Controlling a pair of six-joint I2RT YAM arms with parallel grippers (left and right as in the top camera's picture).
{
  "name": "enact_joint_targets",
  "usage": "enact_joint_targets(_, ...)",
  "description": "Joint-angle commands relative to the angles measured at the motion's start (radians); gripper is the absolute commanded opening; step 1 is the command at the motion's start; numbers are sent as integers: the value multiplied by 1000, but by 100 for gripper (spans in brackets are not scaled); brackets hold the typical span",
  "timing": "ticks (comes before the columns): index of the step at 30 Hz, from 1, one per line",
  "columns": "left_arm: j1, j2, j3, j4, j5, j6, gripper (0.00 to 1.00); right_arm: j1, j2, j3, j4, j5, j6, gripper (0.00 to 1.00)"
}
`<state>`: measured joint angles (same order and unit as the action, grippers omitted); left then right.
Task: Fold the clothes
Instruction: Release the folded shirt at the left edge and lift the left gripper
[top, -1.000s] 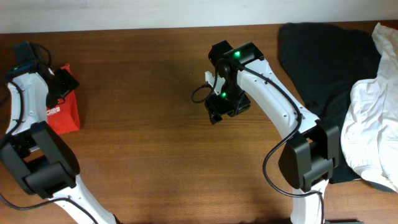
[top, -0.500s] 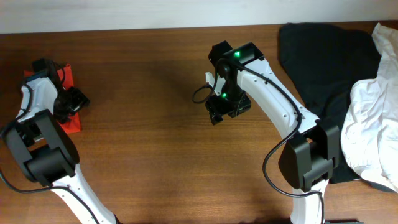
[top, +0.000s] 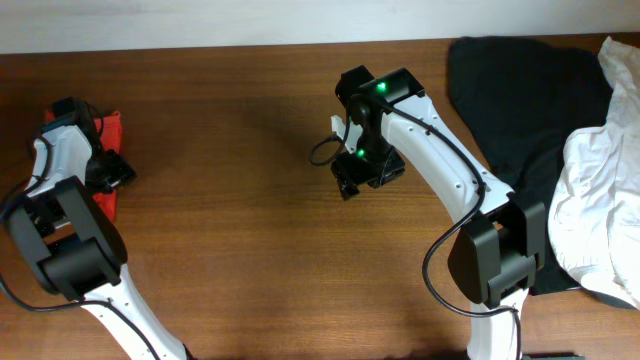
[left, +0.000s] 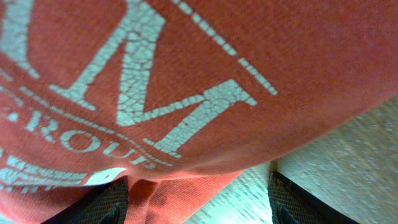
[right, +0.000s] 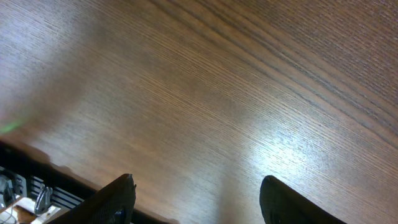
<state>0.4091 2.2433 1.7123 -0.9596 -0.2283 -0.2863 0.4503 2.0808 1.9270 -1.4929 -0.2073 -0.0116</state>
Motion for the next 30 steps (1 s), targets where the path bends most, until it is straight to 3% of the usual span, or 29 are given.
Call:
enact_joint_targets(1,13,-78,-24,-4,-68,35,72,-8,-2,-6,-3,9,-7,68)
enact_joint_targets(9,-43,-212,-25,-8,85,58,72,-8,-2,-6,8,9,-7,69)
enact_joint_targets(13,-129,-238,-25,7,159,124,72,-12,-2,-6,45,9,26,77)
enact_joint_targets(18,-301,-241,-25,21,270,286,73,-77,-2,-6,166,-41,126,99)
enact_joint_targets(20,-370,-241,-25,7,266,304,79,-136,-2,-6,219,-94,125,99)
enact_joint_targets(24,-458,-241,-25,-104,267,314,85,-247,-2,-6,226,-100,125,99)
enact_joint_targets(30,-466,-241,-25,-357,266,309,85,-412,-2,-6,64,-96,121,99)
